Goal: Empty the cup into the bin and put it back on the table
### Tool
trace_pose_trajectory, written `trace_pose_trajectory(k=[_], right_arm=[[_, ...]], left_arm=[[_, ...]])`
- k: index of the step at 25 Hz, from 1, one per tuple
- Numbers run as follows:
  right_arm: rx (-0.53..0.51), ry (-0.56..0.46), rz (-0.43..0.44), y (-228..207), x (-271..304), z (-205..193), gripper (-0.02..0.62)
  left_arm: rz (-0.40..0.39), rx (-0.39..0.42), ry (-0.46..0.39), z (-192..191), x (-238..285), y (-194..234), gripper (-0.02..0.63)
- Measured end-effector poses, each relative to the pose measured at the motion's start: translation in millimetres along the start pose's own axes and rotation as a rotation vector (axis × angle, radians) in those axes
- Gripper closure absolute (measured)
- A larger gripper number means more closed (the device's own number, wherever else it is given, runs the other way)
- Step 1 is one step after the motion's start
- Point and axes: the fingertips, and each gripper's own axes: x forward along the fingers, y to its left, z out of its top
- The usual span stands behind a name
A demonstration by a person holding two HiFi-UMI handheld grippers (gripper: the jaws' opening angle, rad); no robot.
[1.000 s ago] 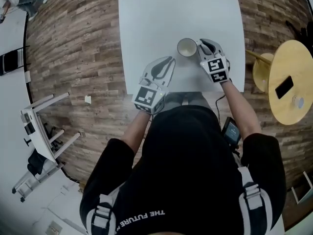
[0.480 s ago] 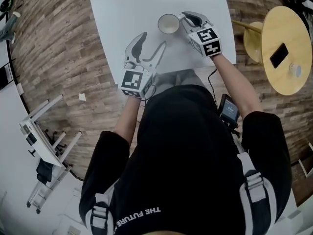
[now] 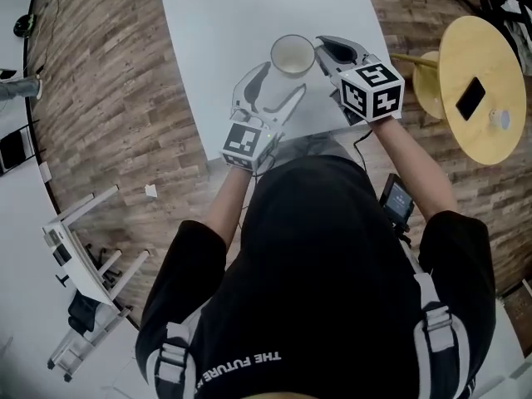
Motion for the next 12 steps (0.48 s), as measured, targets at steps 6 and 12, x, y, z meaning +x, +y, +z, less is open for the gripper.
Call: trace_pose_trajectory(k=[6, 12], right_arm=[[0.012, -0.049, -0.01, 16.2, -36.2, 18.9, 0.546], [-0.013, -0.063, -0.094, 10.4, -67.7, 25.4, 0.546]], left_arm=[[-0.119, 0.044, -0.071, 34.0, 11.5, -25.1, 0.263], [-0.251, 0.027, -0.104, 48.1, 19.3, -47.9, 0.259]])
